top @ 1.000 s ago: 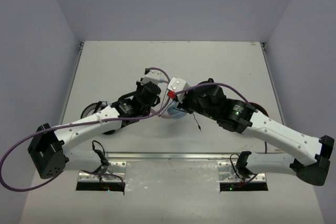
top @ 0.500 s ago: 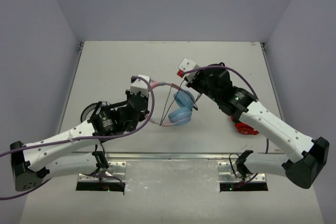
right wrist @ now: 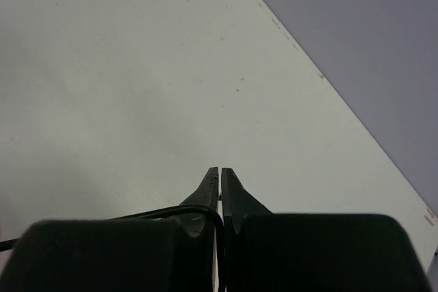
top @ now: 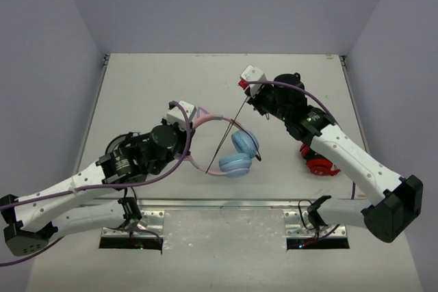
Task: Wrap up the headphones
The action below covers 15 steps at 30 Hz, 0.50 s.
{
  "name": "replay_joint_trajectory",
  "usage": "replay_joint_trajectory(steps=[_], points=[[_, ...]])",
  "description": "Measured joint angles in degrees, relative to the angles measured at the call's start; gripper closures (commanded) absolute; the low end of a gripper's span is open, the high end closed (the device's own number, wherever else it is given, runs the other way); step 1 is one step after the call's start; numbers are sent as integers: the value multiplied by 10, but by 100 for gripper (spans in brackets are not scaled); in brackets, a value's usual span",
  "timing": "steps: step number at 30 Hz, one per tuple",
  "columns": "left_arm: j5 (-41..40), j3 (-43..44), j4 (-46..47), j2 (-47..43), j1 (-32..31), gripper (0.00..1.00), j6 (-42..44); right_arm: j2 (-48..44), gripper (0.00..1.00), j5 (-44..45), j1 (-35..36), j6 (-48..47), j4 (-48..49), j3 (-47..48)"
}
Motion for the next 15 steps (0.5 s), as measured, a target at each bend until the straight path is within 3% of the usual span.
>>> replay_joint_trajectory(steps=[15], points=[[79,47,0,-14,0,100,52,66,98,-106,-34,52,29,4]])
